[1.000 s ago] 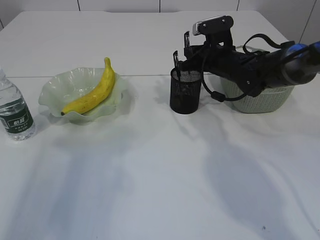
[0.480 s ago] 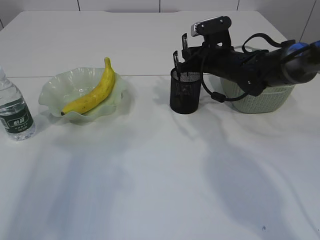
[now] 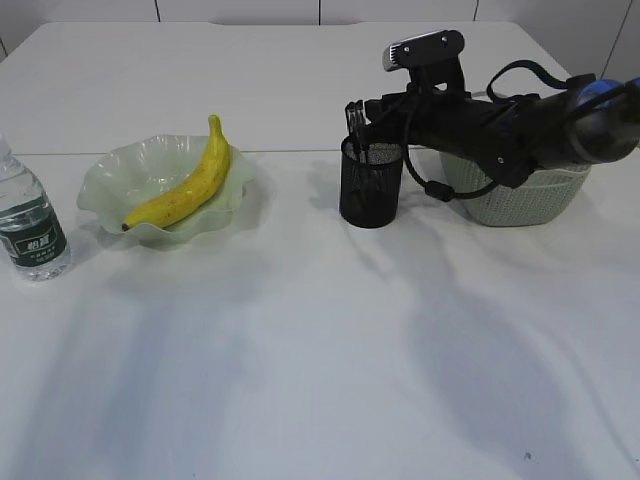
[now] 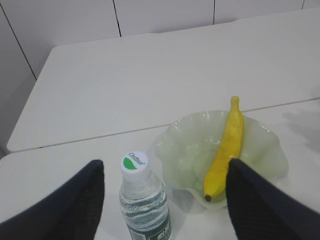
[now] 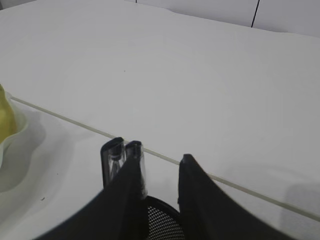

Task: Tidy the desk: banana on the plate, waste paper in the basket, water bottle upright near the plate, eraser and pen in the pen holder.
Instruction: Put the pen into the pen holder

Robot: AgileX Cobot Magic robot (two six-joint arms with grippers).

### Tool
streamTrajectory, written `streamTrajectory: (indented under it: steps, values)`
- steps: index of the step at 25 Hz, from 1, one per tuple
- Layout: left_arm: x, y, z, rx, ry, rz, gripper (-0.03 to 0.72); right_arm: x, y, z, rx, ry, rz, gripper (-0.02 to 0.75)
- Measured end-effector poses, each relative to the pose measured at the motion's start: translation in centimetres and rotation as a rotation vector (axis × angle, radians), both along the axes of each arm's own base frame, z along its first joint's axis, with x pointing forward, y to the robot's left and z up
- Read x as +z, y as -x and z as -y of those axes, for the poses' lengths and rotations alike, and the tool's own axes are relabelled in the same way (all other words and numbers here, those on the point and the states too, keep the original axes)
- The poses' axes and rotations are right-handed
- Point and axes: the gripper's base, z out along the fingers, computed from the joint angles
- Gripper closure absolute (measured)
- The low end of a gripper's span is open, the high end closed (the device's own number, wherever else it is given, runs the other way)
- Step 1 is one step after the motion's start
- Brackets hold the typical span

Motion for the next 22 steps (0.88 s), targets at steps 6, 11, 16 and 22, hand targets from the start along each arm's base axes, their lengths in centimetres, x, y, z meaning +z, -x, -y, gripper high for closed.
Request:
streamTrajectory:
  steps: [6, 11, 16, 22]
  values:
    - [0.0, 0.0, 0.0, 0.001, 0.000, 0.002, 0.151, 1.8, 0.2, 0.1, -0.005, -0.002, 0.025, 0.529]
    - [0.3, -0.1, -0.1, 0.007, 0.000, 0.031, 0.151, 3.8, 0.6, 0.4, -0.025, 0.012, 0.021, 0.528]
    - [0.4, -0.1, -0.1, 0.012, 0.000, 0.049, 0.151, 7.0, 1.4, 0.8, -0.044, 0.016, 0.048, 0.528]
    - [0.7, -0.2, -0.2, 0.018, -0.001, 0.075, 0.151, 11.8, 2.9, 1.1, -0.051, -0.002, 0.134, 0.528]
